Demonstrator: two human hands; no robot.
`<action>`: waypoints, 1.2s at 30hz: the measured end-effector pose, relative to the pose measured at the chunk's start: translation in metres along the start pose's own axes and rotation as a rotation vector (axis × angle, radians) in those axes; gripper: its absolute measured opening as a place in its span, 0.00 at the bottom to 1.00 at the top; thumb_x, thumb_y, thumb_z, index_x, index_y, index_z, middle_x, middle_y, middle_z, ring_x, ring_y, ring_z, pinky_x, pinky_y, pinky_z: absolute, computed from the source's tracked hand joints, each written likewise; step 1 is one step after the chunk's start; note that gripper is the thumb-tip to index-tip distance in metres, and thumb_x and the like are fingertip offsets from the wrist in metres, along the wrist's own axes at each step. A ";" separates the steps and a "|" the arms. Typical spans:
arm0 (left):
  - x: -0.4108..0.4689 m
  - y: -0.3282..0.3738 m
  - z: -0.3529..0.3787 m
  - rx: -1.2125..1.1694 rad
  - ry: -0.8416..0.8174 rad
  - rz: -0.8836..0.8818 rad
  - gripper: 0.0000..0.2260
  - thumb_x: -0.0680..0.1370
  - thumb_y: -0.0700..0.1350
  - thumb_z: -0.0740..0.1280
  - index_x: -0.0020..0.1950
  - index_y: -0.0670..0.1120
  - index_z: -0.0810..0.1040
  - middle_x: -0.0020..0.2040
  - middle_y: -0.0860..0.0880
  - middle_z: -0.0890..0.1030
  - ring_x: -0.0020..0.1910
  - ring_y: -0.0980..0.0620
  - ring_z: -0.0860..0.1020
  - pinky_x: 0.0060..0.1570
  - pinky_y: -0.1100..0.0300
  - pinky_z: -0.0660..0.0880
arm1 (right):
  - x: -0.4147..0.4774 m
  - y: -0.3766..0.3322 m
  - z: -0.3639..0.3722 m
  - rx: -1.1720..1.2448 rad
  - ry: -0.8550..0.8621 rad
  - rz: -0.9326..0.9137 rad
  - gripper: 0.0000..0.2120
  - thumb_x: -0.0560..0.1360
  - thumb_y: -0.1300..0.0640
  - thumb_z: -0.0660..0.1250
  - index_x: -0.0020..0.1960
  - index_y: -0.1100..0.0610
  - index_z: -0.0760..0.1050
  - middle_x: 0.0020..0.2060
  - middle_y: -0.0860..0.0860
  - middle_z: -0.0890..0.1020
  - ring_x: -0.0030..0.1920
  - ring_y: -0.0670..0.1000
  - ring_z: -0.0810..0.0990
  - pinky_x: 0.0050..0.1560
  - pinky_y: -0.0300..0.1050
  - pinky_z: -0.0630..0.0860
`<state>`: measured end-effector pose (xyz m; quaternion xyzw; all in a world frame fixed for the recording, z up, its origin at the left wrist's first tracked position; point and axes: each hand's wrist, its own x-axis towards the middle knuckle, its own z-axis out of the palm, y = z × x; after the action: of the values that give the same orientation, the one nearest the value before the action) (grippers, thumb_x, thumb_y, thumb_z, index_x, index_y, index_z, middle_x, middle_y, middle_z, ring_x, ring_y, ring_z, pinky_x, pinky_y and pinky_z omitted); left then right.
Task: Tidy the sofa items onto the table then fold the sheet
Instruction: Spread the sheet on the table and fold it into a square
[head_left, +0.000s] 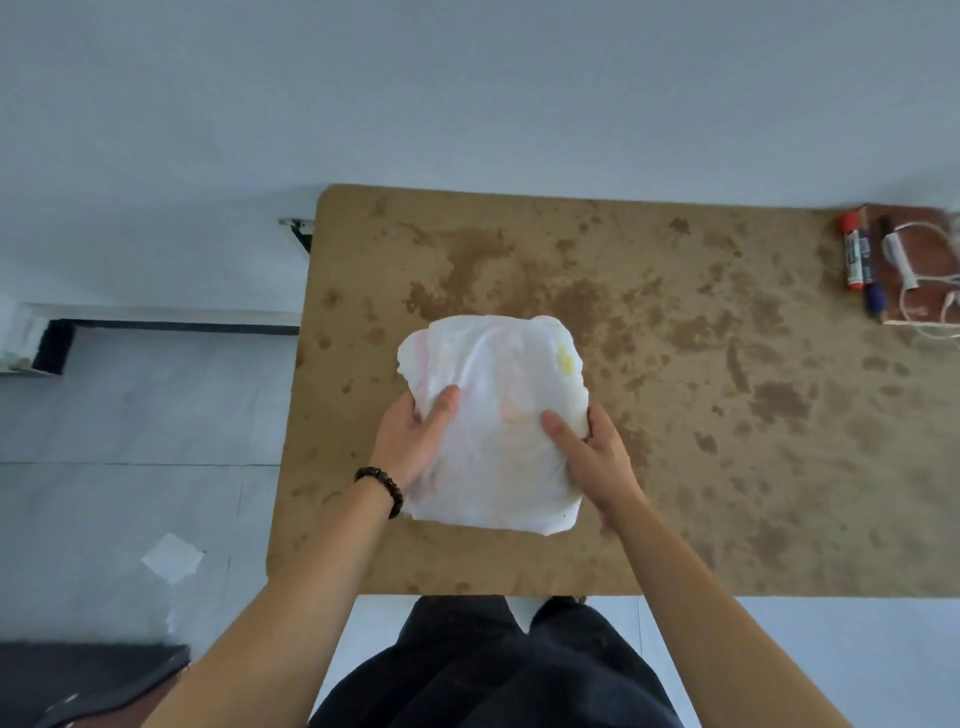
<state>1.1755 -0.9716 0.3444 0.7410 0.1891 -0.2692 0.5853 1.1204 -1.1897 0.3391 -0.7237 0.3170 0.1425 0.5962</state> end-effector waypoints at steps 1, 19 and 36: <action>-0.015 0.003 -0.002 -0.028 0.022 0.048 0.18 0.71 0.66 0.68 0.53 0.56 0.79 0.48 0.57 0.85 0.45 0.56 0.84 0.47 0.52 0.81 | -0.009 -0.006 -0.003 0.002 -0.018 -0.042 0.14 0.70 0.37 0.72 0.51 0.42 0.75 0.45 0.38 0.82 0.45 0.41 0.82 0.39 0.35 0.77; -0.298 -0.074 0.024 -0.294 0.858 0.231 0.26 0.75 0.58 0.67 0.72 0.57 0.66 0.66 0.58 0.74 0.64 0.55 0.74 0.63 0.49 0.74 | -0.158 0.002 -0.016 -0.169 -0.550 -0.516 0.13 0.73 0.38 0.68 0.52 0.41 0.69 0.42 0.31 0.78 0.40 0.35 0.78 0.37 0.32 0.74; -0.540 -0.295 -0.177 -0.675 1.478 0.346 0.26 0.73 0.51 0.68 0.70 0.58 0.68 0.65 0.62 0.75 0.62 0.61 0.75 0.62 0.51 0.74 | -0.417 0.065 0.290 -0.453 -1.182 -0.734 0.29 0.71 0.35 0.70 0.68 0.34 0.63 0.56 0.23 0.73 0.55 0.27 0.72 0.47 0.28 0.72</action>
<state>0.6083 -0.7092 0.4836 0.5301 0.4788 0.4520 0.5344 0.8126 -0.7982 0.4601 -0.6912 -0.3580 0.3621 0.5128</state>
